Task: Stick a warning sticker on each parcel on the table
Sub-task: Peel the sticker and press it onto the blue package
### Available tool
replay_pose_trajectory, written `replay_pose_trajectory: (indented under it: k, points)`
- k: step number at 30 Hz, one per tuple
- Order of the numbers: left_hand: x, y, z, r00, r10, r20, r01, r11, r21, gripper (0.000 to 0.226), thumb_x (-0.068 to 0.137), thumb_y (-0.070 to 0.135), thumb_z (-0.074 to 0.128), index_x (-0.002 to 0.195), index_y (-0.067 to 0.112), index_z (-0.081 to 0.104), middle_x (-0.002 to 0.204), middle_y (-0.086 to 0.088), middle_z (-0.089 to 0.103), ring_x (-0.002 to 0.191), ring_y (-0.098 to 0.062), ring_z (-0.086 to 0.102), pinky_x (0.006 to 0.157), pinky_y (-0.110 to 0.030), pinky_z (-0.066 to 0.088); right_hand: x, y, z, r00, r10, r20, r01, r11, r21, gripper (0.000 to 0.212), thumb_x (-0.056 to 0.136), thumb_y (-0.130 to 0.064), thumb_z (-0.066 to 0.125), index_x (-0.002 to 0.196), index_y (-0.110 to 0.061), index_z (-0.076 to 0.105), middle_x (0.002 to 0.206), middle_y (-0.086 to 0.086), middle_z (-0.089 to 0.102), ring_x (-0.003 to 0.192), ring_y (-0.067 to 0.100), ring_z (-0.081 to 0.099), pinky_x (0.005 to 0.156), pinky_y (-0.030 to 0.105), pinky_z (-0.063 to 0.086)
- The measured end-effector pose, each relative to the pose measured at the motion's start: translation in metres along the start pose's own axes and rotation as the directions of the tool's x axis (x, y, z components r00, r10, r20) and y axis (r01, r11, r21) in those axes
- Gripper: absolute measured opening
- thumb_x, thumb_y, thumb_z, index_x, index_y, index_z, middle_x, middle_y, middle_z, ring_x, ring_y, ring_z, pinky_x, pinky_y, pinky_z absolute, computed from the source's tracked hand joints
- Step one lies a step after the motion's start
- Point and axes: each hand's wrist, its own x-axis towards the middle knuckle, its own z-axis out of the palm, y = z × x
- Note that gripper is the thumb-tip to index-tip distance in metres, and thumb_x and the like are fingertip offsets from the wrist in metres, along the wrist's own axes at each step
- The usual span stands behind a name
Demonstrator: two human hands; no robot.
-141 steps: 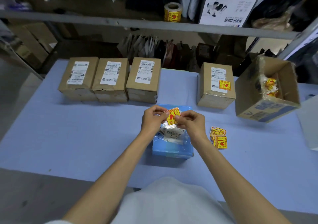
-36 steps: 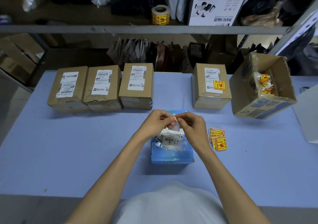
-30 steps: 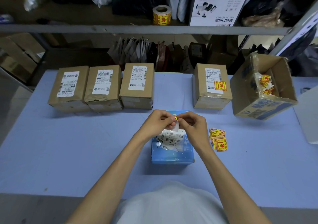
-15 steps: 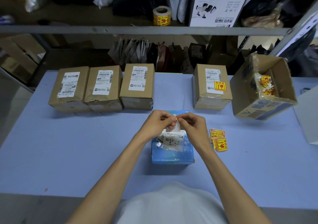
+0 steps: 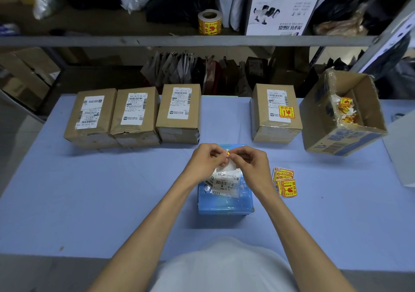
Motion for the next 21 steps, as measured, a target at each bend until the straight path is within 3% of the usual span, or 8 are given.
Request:
replay_pose_trajectory:
  k: [8, 11, 15, 21]
  points:
    - [-0.0025, 0.0035, 0.0033, 0.998, 0.049, -0.051, -0.048, 0.999, 0.014, 0.016, 0.091, 0.014, 0.061, 0.077, 0.016, 0.067, 0.073, -0.004, 0.07, 0.064, -0.009, 0.064, 0.067, -0.02, 0.051, 0.0001, -0.0005, -0.0014, 1.0, -0.009, -0.004, 0.009, 0.999, -0.032, 0.016, 0.091, -0.008, 0.058, 0.089, -0.008, 0.074, 0.081, 0.002, 0.074, 0.079, 0.019, 0.07, 0.076, 0.041, 0.057]
    - [-0.0031, 0.0038, 0.0045, 0.994, 0.09, -0.063, -0.086, 0.994, 0.07, 0.016, 0.091, 0.016, 0.061, 0.076, 0.015, 0.065, 0.07, -0.001, 0.069, 0.063, -0.005, 0.063, 0.064, -0.016, 0.049, -0.0013, -0.0035, -0.0022, 1.0, -0.029, 0.004, 0.029, 0.998, -0.06, 0.015, 0.091, -0.008, 0.059, 0.089, -0.01, 0.074, 0.081, 0.0, 0.074, 0.078, 0.015, 0.07, 0.076, 0.036, 0.057]
    - [-0.002, 0.0034, 0.0046, 0.991, 0.125, -0.052, -0.119, 0.987, 0.107, 0.016, 0.091, 0.019, 0.061, 0.078, 0.01, 0.065, 0.068, 0.001, 0.068, 0.063, -0.006, 0.061, 0.067, -0.024, 0.051, -0.0015, -0.007, -0.0027, 0.999, -0.041, -0.001, 0.04, 0.995, -0.087, 0.009, 0.088, -0.013, 0.065, 0.085, -0.012, 0.074, 0.079, -0.003, 0.074, 0.075, 0.008, 0.07, 0.072, 0.023, 0.055]
    - [-0.0019, 0.0036, 0.0065, 0.989, 0.149, -0.019, -0.146, 0.984, 0.099, 0.015, 0.09, 0.016, 0.061, 0.079, 0.008, 0.065, 0.075, -0.008, 0.071, 0.068, -0.01, 0.063, 0.072, -0.023, 0.05, 0.0002, -0.0014, -0.0031, 0.998, 0.007, -0.068, -0.009, 0.999, -0.035, 0.015, 0.087, -0.009, 0.059, 0.079, -0.009, 0.072, 0.074, 0.004, 0.072, 0.073, 0.023, 0.07, 0.071, 0.045, 0.058]
